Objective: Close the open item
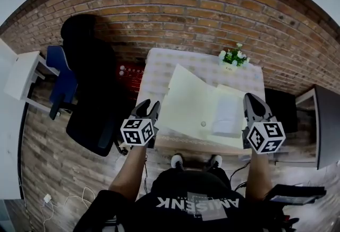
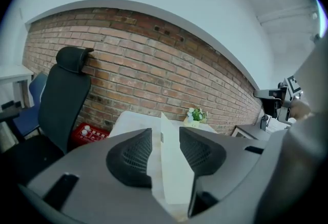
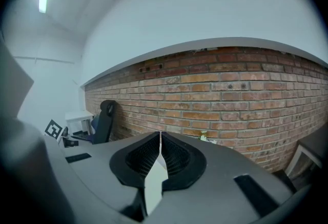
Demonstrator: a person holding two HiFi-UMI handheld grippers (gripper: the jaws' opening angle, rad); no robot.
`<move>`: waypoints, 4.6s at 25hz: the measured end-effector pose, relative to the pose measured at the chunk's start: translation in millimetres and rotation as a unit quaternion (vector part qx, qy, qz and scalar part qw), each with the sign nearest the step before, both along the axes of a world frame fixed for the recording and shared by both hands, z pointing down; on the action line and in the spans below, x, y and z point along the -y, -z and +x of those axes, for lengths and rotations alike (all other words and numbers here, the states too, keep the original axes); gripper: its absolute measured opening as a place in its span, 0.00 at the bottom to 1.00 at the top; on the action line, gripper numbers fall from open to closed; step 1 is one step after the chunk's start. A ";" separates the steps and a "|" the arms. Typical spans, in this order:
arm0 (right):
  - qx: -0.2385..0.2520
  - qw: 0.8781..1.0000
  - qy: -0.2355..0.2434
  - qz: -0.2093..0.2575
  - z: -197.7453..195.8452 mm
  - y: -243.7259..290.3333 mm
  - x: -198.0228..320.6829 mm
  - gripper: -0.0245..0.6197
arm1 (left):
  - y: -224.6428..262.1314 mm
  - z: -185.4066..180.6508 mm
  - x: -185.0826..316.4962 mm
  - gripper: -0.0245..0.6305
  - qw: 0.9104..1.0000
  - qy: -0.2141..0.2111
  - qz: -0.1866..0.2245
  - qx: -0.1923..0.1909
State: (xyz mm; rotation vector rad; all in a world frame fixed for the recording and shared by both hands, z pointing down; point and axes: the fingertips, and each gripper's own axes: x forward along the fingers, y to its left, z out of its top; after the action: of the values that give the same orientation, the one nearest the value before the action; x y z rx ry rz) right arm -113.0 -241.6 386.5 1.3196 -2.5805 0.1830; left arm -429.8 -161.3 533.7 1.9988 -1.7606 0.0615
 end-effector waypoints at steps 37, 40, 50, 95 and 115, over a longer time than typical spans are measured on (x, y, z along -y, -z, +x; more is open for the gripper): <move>0.030 0.996 0.081 -0.015 53.3 -10.6 45.8 0.10 | -54.0 81.2 -8.8 0.09 0.994 0.024 -0.080 -0.073; 0.032 0.996 0.079 -0.015 63.0 -7.6 43.5 0.10 | -37.7 97.9 -8.2 0.08 0.995 0.018 -0.066 -0.077; 0.035 0.997 0.068 -0.019 92.7 -5.1 37.1 0.10 | -4.7 148.3 -7.8 0.06 0.999 -0.009 -0.038 -0.037; 0.069 0.996 -0.030 -0.051 249.8 -40.4 33.9 0.10 | -19.3 422.2 11.8 0.09 0.948 -0.300 -0.073 0.075; 0.045 0.989 -0.041 -0.138 278.8 -128.5 41.6 0.10 | -76.8 487.9 13.8 0.11 0.914 -0.368 -0.129 0.108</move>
State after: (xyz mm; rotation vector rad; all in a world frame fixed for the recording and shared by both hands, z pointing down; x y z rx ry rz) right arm 165.9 -283.3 515.0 1.3387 -2.4616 0.6037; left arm 58.1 -175.2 610.5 2.3901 -0.9374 0.7402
